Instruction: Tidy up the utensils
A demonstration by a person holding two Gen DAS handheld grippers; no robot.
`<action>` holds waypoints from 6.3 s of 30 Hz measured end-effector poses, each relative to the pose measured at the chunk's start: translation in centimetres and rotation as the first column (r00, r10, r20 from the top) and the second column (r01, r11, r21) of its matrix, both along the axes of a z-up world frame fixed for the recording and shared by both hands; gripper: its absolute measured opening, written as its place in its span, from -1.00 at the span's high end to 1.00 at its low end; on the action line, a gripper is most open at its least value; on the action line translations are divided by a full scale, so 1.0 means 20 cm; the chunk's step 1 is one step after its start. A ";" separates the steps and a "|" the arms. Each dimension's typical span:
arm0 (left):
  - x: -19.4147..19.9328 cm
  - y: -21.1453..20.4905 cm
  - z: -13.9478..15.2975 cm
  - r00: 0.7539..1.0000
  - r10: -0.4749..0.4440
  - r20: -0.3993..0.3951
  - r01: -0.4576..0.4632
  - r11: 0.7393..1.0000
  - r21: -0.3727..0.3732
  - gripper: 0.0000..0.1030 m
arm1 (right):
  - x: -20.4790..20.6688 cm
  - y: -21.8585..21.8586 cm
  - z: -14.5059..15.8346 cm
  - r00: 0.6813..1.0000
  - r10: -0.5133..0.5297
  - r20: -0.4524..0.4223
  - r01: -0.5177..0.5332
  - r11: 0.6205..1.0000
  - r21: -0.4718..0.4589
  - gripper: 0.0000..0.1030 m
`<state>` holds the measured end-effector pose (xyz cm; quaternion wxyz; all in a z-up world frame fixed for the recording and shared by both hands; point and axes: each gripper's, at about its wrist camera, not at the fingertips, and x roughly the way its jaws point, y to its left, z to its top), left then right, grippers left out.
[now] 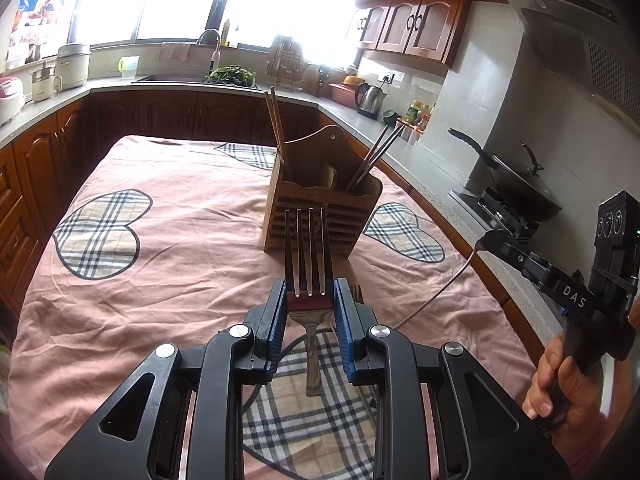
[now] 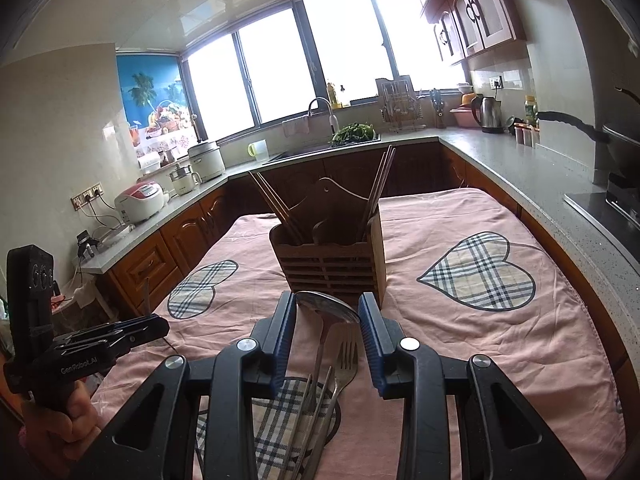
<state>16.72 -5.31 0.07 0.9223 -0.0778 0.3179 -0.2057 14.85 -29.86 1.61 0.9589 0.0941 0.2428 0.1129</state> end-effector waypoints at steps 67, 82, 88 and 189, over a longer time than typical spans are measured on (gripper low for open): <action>1.06 -0.34 -0.07 0.997 0.061 0.056 -0.063 0.998 0.033 0.58 | 0.99 -0.07 -0.08 0.996 -0.044 -0.080 0.042 0.999 -0.022 0.84; 1.08 -0.32 -0.07 0.998 0.055 0.041 -0.056 0.998 0.029 0.58 | 1.01 -0.08 -0.10 0.994 -0.049 -0.096 0.048 0.999 -0.007 0.82; 1.05 -0.33 -0.06 0.998 0.052 0.044 -0.054 0.998 0.037 0.53 | 1.00 -0.09 -0.11 0.994 -0.048 -0.099 0.049 0.999 0.008 0.75; -0.76 -0.01 -0.10 0.913 0.297 0.279 -0.350 0.922 0.164 -1.00 | -0.71 0.09 -0.25 0.980 -0.088 0.180 0.102 0.992 -0.068 -1.00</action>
